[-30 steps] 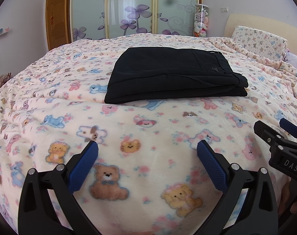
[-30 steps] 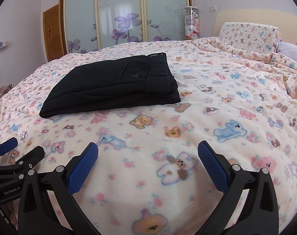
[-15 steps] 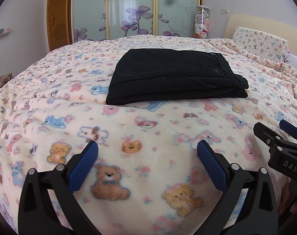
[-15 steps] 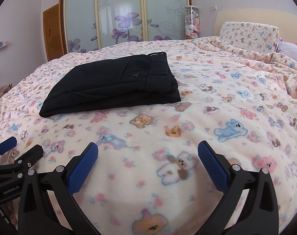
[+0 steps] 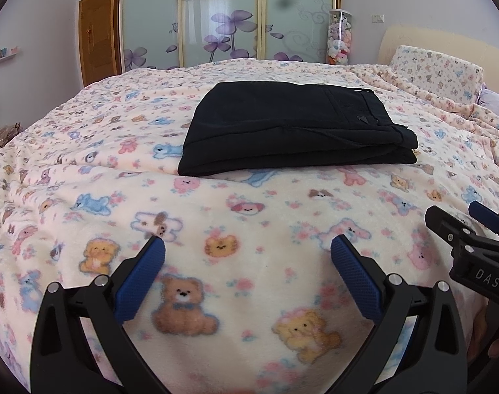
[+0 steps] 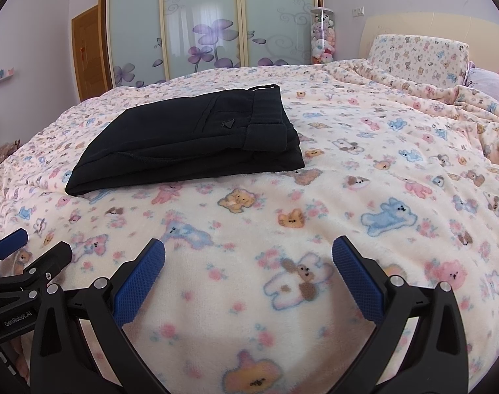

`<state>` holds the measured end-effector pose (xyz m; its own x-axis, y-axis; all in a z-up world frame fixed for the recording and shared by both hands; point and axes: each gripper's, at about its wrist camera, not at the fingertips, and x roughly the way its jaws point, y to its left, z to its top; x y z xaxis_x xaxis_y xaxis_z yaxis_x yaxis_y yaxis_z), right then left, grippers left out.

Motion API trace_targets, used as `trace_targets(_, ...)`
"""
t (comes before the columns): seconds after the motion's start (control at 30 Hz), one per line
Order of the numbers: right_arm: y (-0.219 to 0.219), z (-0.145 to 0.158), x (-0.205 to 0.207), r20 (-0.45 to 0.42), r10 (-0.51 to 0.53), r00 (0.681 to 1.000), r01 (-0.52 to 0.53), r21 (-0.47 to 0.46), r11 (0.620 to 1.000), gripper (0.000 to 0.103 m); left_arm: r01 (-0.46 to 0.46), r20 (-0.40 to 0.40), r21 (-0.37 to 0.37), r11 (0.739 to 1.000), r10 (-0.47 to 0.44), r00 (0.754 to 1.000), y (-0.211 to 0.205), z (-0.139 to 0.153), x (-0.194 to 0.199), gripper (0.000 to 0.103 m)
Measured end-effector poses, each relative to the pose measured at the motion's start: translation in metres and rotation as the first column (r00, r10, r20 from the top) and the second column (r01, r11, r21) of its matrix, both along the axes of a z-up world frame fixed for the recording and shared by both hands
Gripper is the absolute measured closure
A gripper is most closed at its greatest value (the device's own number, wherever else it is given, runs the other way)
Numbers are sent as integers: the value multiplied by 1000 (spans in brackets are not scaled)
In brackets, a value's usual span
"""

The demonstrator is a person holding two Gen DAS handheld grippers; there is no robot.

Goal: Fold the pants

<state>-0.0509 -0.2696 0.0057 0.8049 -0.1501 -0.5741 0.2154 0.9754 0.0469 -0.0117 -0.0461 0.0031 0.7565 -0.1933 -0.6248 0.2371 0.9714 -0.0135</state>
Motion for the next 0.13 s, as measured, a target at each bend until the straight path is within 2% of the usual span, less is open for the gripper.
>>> trace_targets(0.13,0,-3,-1,-4,1,1000,-1,2,1000,1,-2,-1,-2,1000,2,1000,0,-1,1,2)
